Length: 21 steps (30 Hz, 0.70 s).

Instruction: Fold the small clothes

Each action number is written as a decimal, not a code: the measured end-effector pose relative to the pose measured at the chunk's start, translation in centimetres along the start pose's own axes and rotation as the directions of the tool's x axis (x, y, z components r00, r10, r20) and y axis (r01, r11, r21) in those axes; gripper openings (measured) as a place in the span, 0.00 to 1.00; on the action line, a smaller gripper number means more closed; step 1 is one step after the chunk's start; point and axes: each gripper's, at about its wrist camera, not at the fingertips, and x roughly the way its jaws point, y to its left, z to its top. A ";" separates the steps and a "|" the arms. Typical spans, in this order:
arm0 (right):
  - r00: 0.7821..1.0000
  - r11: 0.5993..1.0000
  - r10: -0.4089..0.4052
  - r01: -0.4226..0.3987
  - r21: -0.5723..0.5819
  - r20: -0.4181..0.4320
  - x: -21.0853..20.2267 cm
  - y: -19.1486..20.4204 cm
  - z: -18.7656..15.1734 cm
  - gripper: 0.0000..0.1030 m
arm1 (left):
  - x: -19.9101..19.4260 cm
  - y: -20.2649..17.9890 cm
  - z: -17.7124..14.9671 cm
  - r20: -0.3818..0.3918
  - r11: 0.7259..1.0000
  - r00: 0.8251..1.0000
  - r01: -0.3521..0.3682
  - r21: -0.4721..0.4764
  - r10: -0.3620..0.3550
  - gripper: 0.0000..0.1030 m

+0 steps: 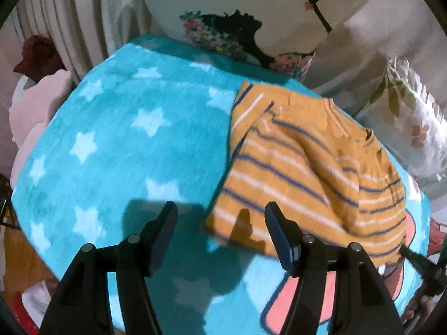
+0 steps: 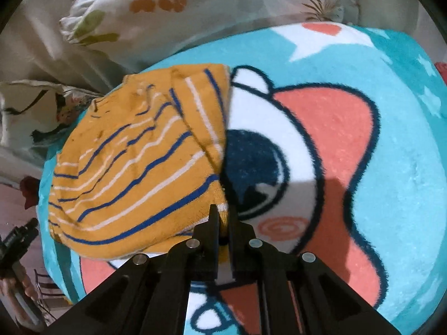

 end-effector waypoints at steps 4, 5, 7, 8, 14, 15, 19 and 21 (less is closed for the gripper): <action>0.999 1.000 0.008 -0.008 -0.006 0.049 -2.2 0.2 -0.7 0.07 | -1.4 0.8 -2.2 0.003 1.000 1.000 -0.017 -0.005 0.017 0.63; 0.997 1.000 -0.001 0.001 0.000 0.076 -2.9 0.4 -0.8 0.07 | -1.7 1.1 -2.7 0.004 1.000 1.000 -0.020 -0.009 0.020 0.63; 0.992 1.000 -0.012 0.011 0.006 0.124 -3.9 0.9 -0.8 0.08 | -2.3 1.5 -3.6 0.004 1.000 1.000 -0.026 -0.014 0.026 0.64; 0.988 1.000 -0.013 0.013 0.007 0.151 -4.6 1.3 -0.9 0.10 | -2.6 1.7 -4.1 0.004 0.999 0.999 -0.033 -0.017 0.033 0.64; 0.982 0.998 0.053 -0.047 -0.041 0.183 -5.5 3.6 -1.8 0.21 | -4.1 2.4 -6.4 0.001 0.997 0.997 -0.079 -0.012 0.079 0.64; 0.983 0.997 0.062 -0.054 -0.052 0.173 -5.2 4.2 -2.0 0.21 | -4.2 2.6 -6.5 0.003 0.997 0.997 -0.081 -0.012 0.081 0.64; 0.988 0.994 0.071 -0.059 -0.089 0.140 -4.4 6.3 -3.1 0.21 | -4.2 3.1 -6.2 0.019 0.996 0.995 -0.094 -0.011 0.094 0.64; 0.989 0.993 0.074 -0.061 -0.103 0.128 -4.4 7.5 -3.3 0.21 | -3.7 3.3 -5.6 0.015 0.996 0.996 -0.091 -0.020 0.091 0.64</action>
